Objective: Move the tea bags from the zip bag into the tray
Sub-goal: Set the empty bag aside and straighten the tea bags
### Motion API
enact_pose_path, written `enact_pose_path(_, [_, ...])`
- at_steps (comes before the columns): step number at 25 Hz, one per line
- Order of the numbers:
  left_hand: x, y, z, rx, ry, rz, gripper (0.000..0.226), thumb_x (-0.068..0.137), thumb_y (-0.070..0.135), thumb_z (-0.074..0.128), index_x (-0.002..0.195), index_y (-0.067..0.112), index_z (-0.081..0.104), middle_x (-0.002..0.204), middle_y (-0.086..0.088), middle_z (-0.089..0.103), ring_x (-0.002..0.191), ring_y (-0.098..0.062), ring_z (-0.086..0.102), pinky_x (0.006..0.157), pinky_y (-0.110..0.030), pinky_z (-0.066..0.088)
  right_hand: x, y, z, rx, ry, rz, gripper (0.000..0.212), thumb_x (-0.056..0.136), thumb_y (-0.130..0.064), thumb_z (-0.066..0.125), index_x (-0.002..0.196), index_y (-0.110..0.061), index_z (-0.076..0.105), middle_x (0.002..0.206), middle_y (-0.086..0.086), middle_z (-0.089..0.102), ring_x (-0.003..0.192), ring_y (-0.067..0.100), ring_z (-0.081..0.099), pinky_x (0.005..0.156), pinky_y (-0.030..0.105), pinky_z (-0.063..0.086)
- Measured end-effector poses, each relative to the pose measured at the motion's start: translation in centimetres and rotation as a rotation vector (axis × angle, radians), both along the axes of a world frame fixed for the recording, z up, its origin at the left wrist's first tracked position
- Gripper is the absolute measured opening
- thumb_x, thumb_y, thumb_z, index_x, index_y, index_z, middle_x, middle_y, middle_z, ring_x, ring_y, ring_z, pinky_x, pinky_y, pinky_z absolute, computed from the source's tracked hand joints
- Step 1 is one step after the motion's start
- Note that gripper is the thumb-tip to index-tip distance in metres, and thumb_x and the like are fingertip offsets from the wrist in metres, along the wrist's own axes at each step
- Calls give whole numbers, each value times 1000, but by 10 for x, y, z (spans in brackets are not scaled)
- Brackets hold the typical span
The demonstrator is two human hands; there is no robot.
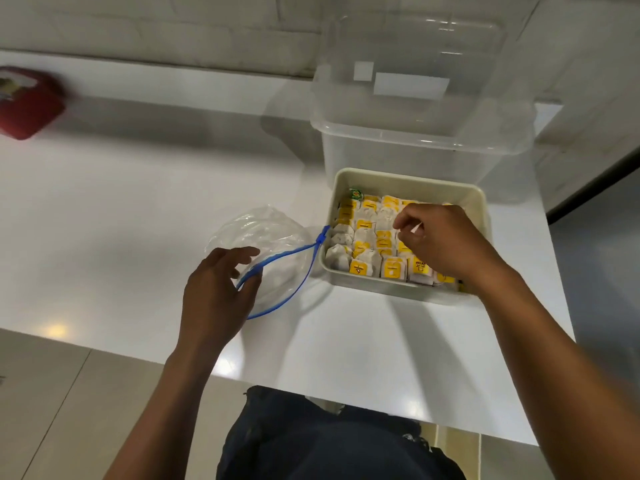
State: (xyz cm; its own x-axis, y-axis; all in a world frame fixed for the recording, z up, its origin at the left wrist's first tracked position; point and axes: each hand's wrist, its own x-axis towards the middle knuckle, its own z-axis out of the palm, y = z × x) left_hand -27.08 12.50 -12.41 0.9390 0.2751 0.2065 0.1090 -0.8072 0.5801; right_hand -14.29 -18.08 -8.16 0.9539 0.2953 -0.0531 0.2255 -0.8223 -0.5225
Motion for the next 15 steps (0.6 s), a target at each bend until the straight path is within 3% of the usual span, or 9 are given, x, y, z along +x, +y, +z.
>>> enact_pose_path(4, [-1, 5, -1, -108, -23, -3, 23, 86, 24, 72, 108, 31, 70, 101, 15, 66, 75, -7, 63, 67, -20, 47, -39, 61, 22, 215, -132, 72, 11, 85, -15, 66, 92, -24, 71, 83, -13, 68, 73, 7, 61, 77, 25, 48])
enact_pose_path(6, [-1, 11, -2, -102, -47, -48, 21, 88, 19, 71, 106, 29, 70, 101, 14, 68, 77, -10, 63, 70, -23, 49, -59, 94, 19, 230, -196, 153, 25, 83, -15, 66, 107, -23, 68, 104, -7, 67, 95, 13, 61, 90, 29, 47])
enact_pose_path(7, [0, 13, -3, -74, -67, -84, 20, 88, 17, 70, 104, 28, 71, 100, 12, 69, 78, -12, 64, 72, -27, 50, -67, 108, 14, 158, -211, 214, 41, 83, -17, 68, 123, -24, 61, 122, -2, 61, 114, 16, 55, 101, 29, 42])
enact_pose_path(9, [1, 24, -3, -45, -109, -141, 20, 86, 16, 69, 103, 25, 71, 101, 10, 70, 85, -13, 65, 79, -28, 50, -77, 137, 0, -121, -198, 369, 80, 82, -26, 72, 150, -29, 30, 157, 4, 27, 146, 25, 20, 119, 36, 21])
enact_pose_path(11, [4, 35, -1, -85, -113, -175, 21, 85, 16, 67, 103, 25, 72, 103, 13, 70, 93, -8, 64, 85, -22, 48, -77, 164, -16, -308, -182, 452, 106, 80, -30, 76, 156, -33, 3, 165, 5, -2, 151, 29, -7, 122, 43, 4])
enact_pose_path(13, [4, 49, 0, -159, -57, -220, 19, 86, 16, 67, 102, 26, 71, 104, 16, 69, 96, -2, 63, 87, -17, 47, -70, 188, -33, -343, -146, 439, 113, 78, -27, 78, 155, -36, -4, 165, 6, -5, 152, 32, -7, 122, 46, 7])
enact_pose_path(15, [2, 61, -5, -296, 38, -235, 23, 86, 14, 70, 103, 29, 70, 107, 19, 67, 101, 1, 61, 91, -21, 49, -61, 206, -49, -317, -83, 393, 101, 82, -26, 74, 155, -38, 5, 163, 6, 15, 149, 32, 18, 119, 44, 21])
